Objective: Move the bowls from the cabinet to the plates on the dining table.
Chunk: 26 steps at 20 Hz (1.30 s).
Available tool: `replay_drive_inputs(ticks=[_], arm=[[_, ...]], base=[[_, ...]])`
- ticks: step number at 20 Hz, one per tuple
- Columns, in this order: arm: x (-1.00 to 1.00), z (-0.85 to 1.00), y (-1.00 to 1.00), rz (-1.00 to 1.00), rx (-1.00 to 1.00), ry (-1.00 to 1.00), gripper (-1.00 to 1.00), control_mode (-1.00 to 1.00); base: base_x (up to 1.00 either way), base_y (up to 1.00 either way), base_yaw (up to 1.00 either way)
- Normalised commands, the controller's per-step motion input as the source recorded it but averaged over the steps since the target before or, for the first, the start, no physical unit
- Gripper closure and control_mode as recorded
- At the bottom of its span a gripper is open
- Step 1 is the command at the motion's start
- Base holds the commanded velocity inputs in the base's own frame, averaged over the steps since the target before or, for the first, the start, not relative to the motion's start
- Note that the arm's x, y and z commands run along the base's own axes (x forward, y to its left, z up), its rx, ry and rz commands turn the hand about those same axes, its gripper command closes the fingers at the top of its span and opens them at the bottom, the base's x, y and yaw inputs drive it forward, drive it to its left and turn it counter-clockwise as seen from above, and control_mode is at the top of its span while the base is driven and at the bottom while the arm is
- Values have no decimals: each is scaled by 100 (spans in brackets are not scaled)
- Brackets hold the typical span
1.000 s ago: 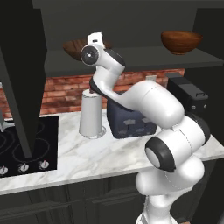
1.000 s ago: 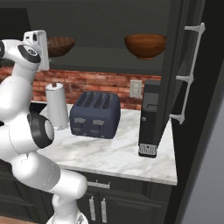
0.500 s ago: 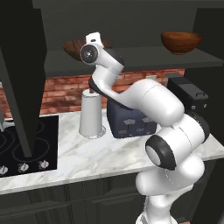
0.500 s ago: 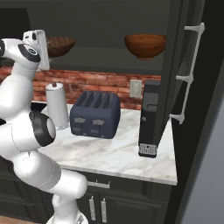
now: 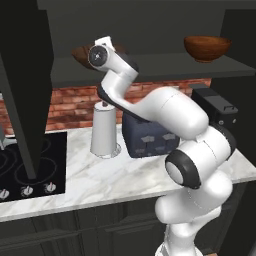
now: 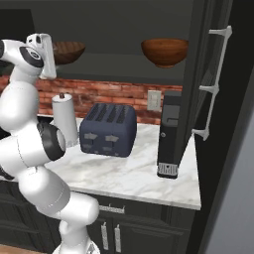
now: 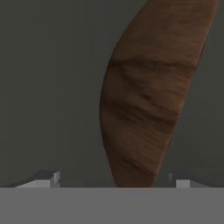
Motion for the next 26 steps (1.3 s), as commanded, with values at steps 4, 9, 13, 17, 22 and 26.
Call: replay_drive_inputs(ticks=[4,9,13,17,22,26], arm=[[46,-68,0,0,0,0,-100,-100],[23,-85,0,1,0,0,-100,-100],[5,-98,0,2,0,0,-100,-100],[0,-100,0,4,0,0,-100,-100],[5,-96,0,4,0,0,-100,-100],[17,-77,0,3,1,0,-100,-100]], base=[[0,0,0],[0,0,0],[0,0,0],[0,0,0],[0,0,0],[0,0,0]])
